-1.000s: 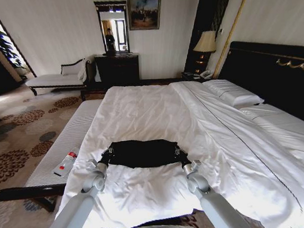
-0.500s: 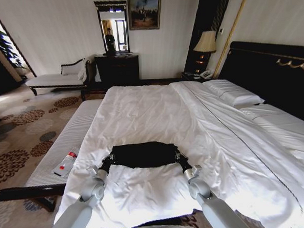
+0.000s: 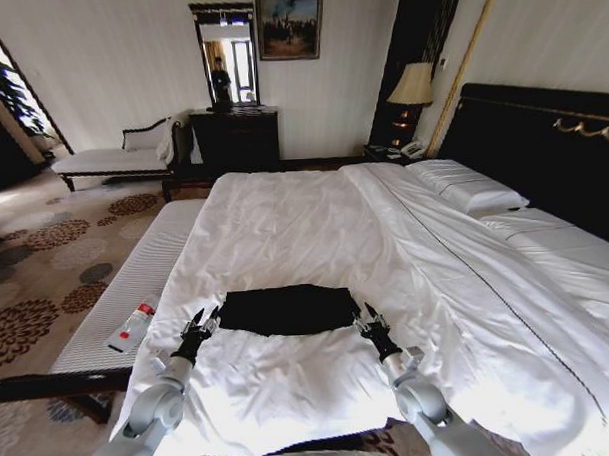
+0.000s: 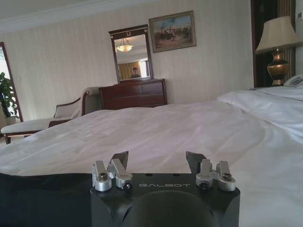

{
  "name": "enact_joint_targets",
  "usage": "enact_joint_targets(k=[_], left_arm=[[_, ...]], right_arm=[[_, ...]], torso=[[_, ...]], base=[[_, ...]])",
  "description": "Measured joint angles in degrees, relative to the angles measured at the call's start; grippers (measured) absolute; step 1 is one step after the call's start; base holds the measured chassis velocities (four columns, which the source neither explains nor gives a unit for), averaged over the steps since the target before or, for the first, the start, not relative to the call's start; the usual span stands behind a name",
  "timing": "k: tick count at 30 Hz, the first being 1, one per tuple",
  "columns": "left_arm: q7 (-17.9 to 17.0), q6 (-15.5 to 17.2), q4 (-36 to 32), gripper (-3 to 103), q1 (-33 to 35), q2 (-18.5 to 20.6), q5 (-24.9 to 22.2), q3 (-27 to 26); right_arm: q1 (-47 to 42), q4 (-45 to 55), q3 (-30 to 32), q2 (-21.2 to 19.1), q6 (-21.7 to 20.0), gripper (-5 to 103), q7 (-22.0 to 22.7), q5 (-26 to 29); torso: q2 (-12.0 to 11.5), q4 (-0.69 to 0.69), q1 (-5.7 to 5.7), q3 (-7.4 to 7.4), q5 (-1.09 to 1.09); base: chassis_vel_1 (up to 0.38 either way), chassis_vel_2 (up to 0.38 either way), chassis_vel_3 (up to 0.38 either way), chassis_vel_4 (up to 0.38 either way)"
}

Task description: Fold the clothes on the bed.

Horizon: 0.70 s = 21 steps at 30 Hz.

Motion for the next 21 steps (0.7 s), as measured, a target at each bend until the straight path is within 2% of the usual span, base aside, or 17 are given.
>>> enact_joint_targets(k=[1,2,3,4,5,6,8,9,10,16,17,21], left_arm=[[-0.51,0.45,-1.15,73,-0.44,0.57,0.28,0.86],[-1.06,0.96,-1.79,78,-1.10,0.92,0.31,1.67],[-1.49,1.42,-2.09,83,-1.86,1.16,0.30,2.36],[-3.32,2.80,-2.04,88,-5.49,1.70,-0.39,4.93],[-3.32,2.80,-2.04,88,-5.49,1.70,-0.39,4.93],[-4.46,3.87,-1.43,93,-8.50,1.93,-1.13,6.71],[-6.10,5.38,0.61,98,-14.41,2.08,-2.74,10.74],[-7.90,6.56,3.71,99,-20.87,1.87,-4.40,15.67],[-7.90,6.56,3.71,99,-20.87,1.87,-4.40,15.67],[-12.02,7.93,17.11,100,-40.44,-2.36,-8.27,31.45],[-12.02,7.93,17.11,100,-40.44,-2.36,-8.27,31.45],[-12.28,7.89,24.77,100,-47.72,-4.87,-8.95,38.82]], right_arm=[[2.00,-0.58,-0.66,-0.84,-0.24,74,0.07,0.00],[3.57,-1.13,-1.17,-1.36,-0.43,80,0.12,0.04],[4.99,-1.69,-1.70,-1.80,-0.68,80,0.17,0.14],[8.50,-3.38,-3.30,-2.70,-1.17,90,0.20,0.33],[8.50,-3.38,-3.30,-2.70,-1.17,90,0.20,0.33],[10.80,-4.70,-4.54,-3.19,-1.32,90,0.23,0.32],[14.13,-7.08,-7.12,-3.82,-1.41,99,0.22,0.22],[17.20,-9.61,-9.84,-4.22,-1.45,100,0.22,0.15],[17.20,-9.61,-9.84,-4.22,-1.45,100,0.22,0.15],[24.25,-17.10,-17.04,-2.88,-1.45,100,0.27,-0.41],[24.25,-17.10,-17.04,-2.88,-1.45,100,0.27,-0.41],[27.46,-20.67,-20.28,-0.58,-1.40,100,0.68,-0.70]], torso=[[0.00,0.01,0.00,0.00,0.02],[0.00,0.03,0.00,0.00,0.00],[0.00,0.03,0.00,0.00,0.01],[0.00,0.02,0.00,0.01,0.00],[0.00,0.02,0.00,0.01,0.00],[0.00,0.02,0.00,0.00,0.01],[0.00,0.01,0.00,0.01,0.00],[-0.01,-0.01,0.02,0.01,0.01],[-0.01,-0.01,0.02,0.01,0.01],[-0.01,-0.03,0.03,0.02,0.01],[-0.01,-0.03,0.03,0.02,0.01],[-0.01,0.00,0.03,0.02,0.00]], base=[[0.000,0.000,0.000,0.000],[0.000,0.000,0.000,0.000],[0.000,0.000,0.000,0.000],[0.000,0.000,0.000,0.000],[0.000,0.000,0.000,0.000],[0.000,0.000,0.000,0.000],[0.000,0.000,0.000,0.000],[0.000,0.000,0.000,0.000],[0.000,0.000,0.000,0.000],[0.000,0.000,0.000,0.000],[0.000,0.000,0.000,0.000],[0.000,0.000,0.000,0.000]])
